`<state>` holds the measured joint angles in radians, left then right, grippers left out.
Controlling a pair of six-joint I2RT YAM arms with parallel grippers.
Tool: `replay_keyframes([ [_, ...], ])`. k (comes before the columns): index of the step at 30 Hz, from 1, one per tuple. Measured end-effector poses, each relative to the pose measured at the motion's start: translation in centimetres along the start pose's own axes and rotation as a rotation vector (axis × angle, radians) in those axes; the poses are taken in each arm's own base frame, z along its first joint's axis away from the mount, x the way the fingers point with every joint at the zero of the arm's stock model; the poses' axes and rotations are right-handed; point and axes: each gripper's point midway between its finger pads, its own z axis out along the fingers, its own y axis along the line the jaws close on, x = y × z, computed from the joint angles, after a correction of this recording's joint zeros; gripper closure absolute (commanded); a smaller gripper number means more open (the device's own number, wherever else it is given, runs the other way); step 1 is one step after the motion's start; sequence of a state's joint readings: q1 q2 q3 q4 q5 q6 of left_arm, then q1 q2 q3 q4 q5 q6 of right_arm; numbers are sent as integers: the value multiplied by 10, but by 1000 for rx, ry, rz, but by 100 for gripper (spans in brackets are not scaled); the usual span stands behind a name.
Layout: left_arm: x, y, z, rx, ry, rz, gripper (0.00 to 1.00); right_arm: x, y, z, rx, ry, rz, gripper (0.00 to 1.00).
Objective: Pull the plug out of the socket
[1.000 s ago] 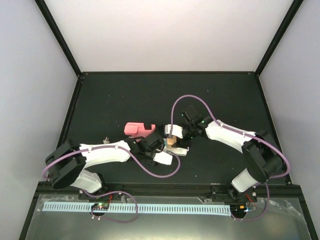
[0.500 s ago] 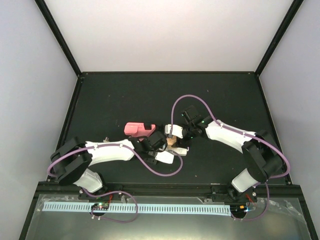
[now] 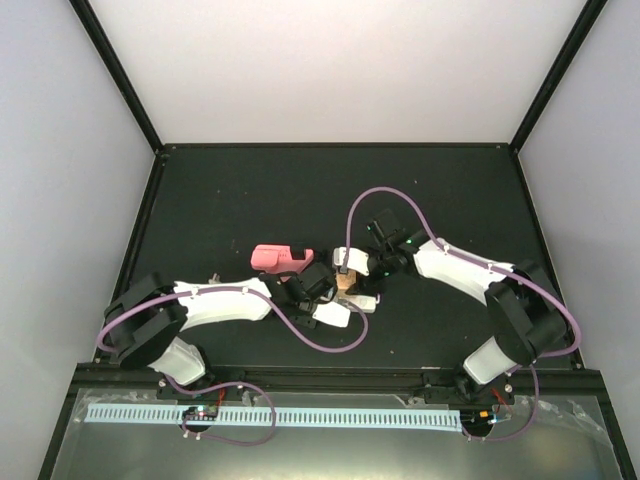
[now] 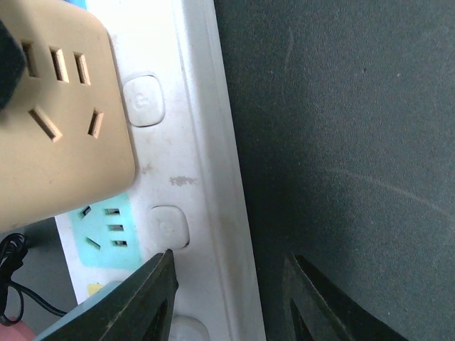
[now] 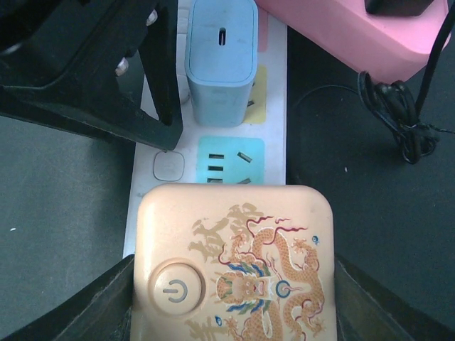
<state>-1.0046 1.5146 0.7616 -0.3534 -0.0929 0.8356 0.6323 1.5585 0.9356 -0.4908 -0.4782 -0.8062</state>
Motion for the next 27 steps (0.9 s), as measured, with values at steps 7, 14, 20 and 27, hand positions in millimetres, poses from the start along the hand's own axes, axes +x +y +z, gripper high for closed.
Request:
replay_keyframes([
  [7, -4, 0, 3, -1, -9, 6, 58, 5, 0, -5, -15, -2, 29, 52],
  [14, -5, 1, 4, -3, -11, 5, 58, 4, 1, -8, -12, -5, 27, 53],
  [20, -5, 1, 5, -4, -10, 5, 58, -9, 2, -24, 14, -48, -3, 53],
  [27, -6, 2, 5, -4, -11, 5, 58, -14, 3, -30, 15, -72, -9, 52],
])
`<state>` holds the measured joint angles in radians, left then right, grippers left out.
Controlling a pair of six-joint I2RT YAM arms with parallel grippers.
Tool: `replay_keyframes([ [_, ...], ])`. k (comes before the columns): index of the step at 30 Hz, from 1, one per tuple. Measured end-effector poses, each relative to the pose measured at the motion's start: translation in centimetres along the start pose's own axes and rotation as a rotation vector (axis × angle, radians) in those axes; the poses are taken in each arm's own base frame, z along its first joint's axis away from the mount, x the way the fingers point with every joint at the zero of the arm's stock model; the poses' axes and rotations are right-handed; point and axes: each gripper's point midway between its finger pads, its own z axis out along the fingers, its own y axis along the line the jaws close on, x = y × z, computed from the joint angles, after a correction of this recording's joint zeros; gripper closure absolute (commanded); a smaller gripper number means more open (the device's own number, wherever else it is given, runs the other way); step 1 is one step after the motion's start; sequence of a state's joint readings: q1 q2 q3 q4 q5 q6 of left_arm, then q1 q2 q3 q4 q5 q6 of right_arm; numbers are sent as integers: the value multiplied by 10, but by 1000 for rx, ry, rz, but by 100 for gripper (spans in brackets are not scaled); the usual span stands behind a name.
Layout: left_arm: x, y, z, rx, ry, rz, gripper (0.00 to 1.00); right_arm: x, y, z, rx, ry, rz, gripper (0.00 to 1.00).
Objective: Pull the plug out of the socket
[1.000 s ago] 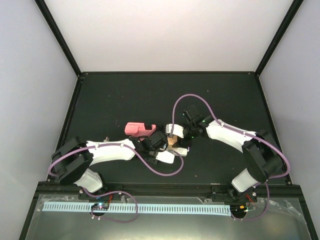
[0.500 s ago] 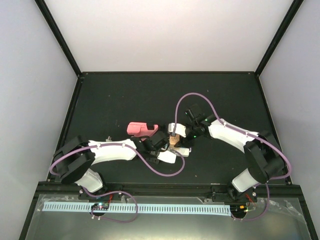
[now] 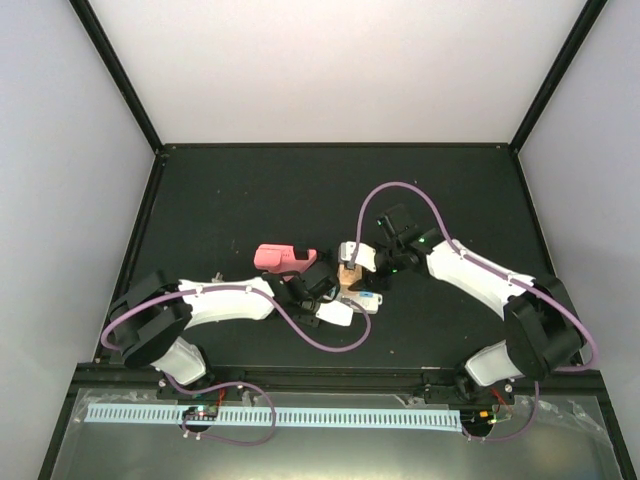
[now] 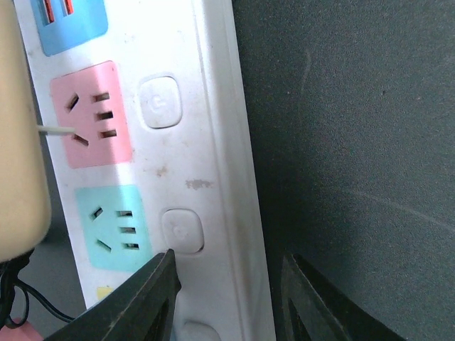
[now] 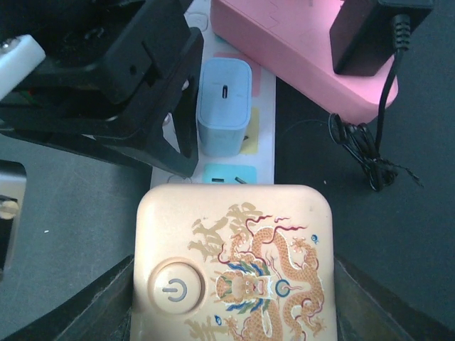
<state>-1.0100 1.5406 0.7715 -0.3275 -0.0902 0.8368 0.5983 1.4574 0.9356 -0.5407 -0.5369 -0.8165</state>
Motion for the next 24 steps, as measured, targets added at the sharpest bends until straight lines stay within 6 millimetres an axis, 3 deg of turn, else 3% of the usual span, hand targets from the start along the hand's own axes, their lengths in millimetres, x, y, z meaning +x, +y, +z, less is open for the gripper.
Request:
replay_keyframes([
  [9, -1, -8, -10, 66, 9, -26, 47, 8, -16, -20, 31, -9, 82, 52],
  [12, -2, -13, -21, 115, 14, -50, 33, 7, -25, -34, 64, -22, 107, 52],
  [15, -17, -2, -41, 115, -34, -77, 4, 6, -35, -49, 100, -31, 138, 52],
  [21, -54, 28, -94, 64, -182, -110, 1, 13, -64, -83, 187, -21, 214, 52],
  [24, -63, 34, -116, 52, -228, -118, 1, 21, -83, -104, 247, 10, 249, 52],
])
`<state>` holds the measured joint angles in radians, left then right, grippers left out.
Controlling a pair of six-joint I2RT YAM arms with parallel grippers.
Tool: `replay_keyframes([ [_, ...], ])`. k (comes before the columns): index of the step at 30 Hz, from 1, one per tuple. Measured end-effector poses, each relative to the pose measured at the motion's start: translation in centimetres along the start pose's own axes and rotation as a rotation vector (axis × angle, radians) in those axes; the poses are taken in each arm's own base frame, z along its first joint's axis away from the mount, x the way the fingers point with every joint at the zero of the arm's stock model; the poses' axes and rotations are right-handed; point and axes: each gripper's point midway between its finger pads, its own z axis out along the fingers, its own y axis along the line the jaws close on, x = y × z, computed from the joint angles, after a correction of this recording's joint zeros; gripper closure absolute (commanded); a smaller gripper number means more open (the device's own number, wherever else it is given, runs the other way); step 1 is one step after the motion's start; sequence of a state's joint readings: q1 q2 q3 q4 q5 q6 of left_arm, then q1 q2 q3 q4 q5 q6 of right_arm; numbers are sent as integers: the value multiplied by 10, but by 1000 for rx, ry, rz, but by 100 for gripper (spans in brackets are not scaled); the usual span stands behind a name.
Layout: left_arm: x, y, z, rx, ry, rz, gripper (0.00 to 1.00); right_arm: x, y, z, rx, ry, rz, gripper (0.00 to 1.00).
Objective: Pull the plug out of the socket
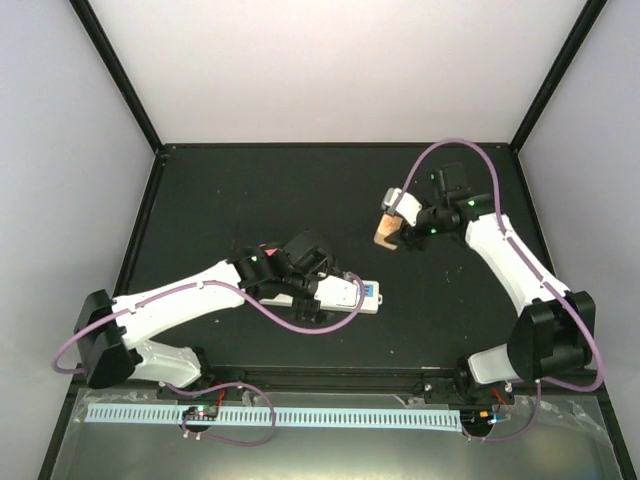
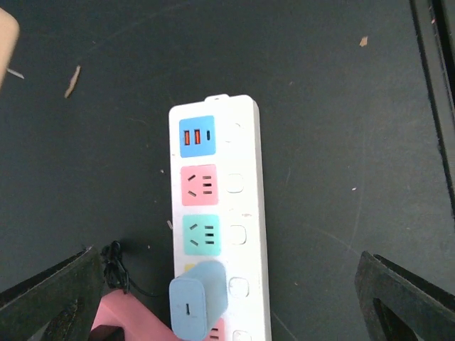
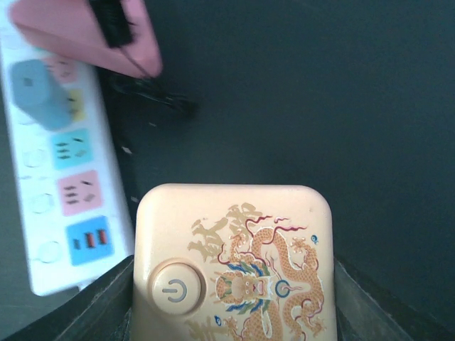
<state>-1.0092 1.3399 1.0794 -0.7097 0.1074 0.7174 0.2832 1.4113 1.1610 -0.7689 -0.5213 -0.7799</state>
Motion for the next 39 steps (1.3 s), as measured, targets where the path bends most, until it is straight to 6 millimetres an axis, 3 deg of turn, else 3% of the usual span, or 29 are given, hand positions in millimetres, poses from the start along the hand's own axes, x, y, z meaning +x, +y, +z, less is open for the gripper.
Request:
replay_keyframes([
  [7, -5, 4, -37, -60, -63, -5, 1, 28, -70, -18, 162, 180, 32, 50],
  [16, 17, 20, -56, -133, -84, -111, 1, 87, -152, -3, 297, 539, 2, 50],
  [20, 22, 24, -65, -159, -112, -140, 1, 108, -179, 2, 338, 661, -42, 49],
  [25, 30, 22, -64, -165, -118, -159, 1, 125, -199, 13, 347, 759, -100, 47],
  [35, 30, 28, -68, -181, -144, -174, 1, 163, -212, 25, 287, 956, -232, 44],
  [39, 33, 24, -68, -183, -146, -176, 1, 175, -218, 32, 265, 1016, -260, 37],
])
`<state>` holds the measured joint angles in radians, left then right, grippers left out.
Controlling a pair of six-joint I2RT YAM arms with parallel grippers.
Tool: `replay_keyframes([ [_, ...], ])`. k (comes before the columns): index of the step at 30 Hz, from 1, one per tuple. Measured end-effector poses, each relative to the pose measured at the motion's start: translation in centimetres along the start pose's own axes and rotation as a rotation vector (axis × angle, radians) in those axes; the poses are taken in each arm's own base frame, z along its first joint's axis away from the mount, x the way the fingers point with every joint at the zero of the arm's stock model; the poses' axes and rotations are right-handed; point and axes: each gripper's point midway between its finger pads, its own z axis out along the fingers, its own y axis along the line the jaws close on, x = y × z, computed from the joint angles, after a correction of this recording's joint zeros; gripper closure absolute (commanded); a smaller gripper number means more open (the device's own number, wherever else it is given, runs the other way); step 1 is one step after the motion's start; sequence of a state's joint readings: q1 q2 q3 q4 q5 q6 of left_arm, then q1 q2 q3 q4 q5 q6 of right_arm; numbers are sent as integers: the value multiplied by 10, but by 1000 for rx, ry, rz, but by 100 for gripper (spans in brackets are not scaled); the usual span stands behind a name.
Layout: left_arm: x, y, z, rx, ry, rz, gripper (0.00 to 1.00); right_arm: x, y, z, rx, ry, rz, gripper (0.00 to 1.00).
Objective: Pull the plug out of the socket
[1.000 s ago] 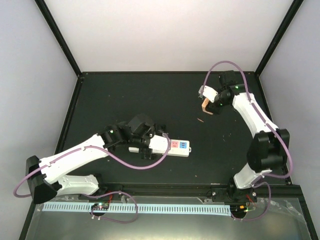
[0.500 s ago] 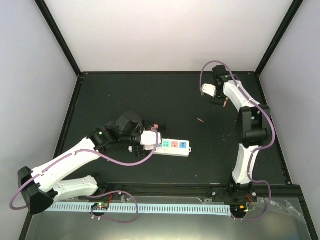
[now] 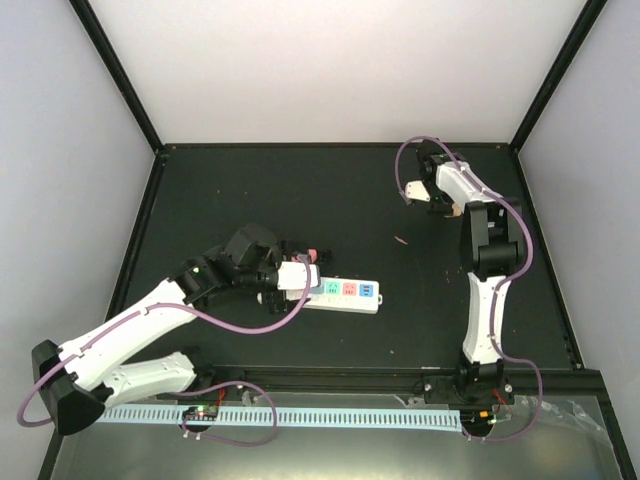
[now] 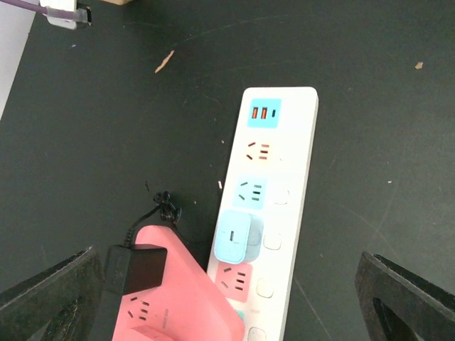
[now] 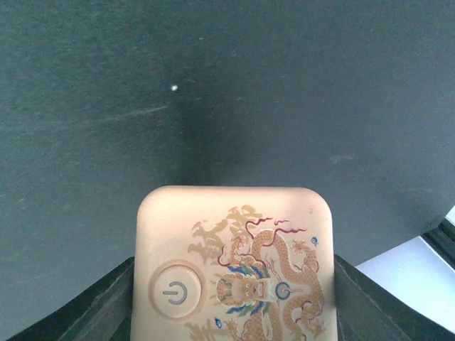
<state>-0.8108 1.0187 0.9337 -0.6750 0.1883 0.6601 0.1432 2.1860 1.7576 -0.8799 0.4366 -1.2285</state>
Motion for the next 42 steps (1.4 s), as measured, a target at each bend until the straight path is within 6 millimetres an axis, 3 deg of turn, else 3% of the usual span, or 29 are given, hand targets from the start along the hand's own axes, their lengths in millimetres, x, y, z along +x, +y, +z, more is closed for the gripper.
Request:
replay_keyframes([
  [8, 5, 0, 0, -10, -3, -7, 1, 1, -4, 9, 3, 40, -27, 13],
  [20, 10, 6, 2, -26, -4, -35, 1, -13, -3, 1, -8, -21, -11, 7],
  [26, 13, 11, 0, -33, -4, -63, 1, -24, -7, -25, -10, -118, 28, 3],
  [30, 14, 14, -2, -37, -12, -85, 1, -26, -17, -58, 13, -205, 72, 9],
  [36, 14, 16, -8, -45, -38, -102, 1, -8, -29, -99, 33, -300, 147, 43],
  [42, 19, 13, -9, -36, -53, -116, 1, 44, -47, -88, 27, -299, 281, 49],
])
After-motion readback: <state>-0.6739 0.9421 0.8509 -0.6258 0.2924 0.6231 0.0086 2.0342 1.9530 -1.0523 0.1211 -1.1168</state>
